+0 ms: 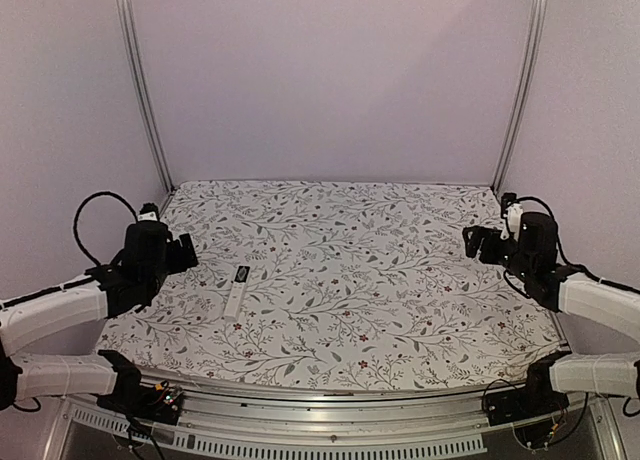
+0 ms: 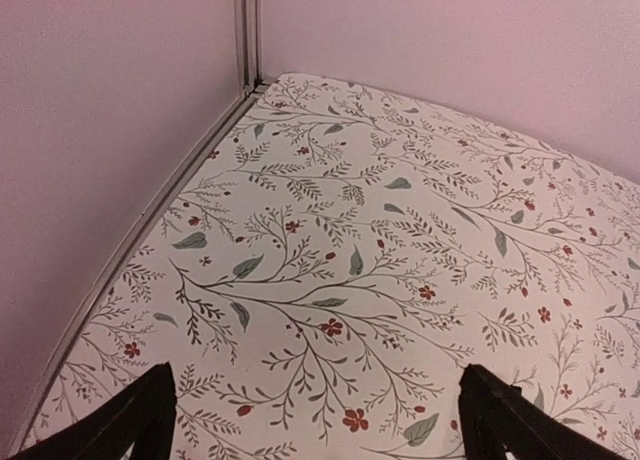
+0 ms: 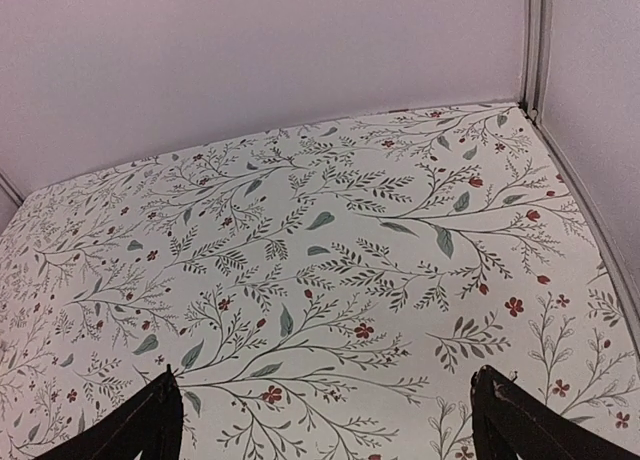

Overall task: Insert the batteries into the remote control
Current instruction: Reset both arms

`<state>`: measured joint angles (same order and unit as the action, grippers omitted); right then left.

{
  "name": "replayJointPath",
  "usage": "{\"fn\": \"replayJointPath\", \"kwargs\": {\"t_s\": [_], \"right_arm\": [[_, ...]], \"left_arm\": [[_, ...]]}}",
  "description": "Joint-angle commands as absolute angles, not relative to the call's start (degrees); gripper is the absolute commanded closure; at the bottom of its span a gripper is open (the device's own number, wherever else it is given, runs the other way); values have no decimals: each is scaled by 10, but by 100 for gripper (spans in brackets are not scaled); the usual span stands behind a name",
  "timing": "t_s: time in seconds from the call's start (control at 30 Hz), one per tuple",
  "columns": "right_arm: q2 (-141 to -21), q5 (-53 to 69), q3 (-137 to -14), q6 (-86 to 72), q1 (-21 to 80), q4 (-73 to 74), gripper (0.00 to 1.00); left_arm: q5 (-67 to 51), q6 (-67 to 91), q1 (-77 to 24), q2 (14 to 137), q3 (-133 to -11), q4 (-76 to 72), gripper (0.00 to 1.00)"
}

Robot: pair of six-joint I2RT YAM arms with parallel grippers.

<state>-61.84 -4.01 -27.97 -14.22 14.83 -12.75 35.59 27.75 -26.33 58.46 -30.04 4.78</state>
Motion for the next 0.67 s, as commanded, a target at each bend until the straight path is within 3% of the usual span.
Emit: {"fn": "replayJointPath", "kwargs": {"t_s": [0.0, 0.23, 0.63], "right_arm": [[-539, -28, -197, -173, 127, -189, 1], [-470, -14, -129, -197, 114, -233, 1], [-482, -29, -111, -217, 115, -269, 1]], "left_arm": [[429, 221, -257, 497, -192, -162, 2], [442, 152, -258, 357, -65, -302, 2], [438, 99, -258, 414, -80, -347, 1]]}}
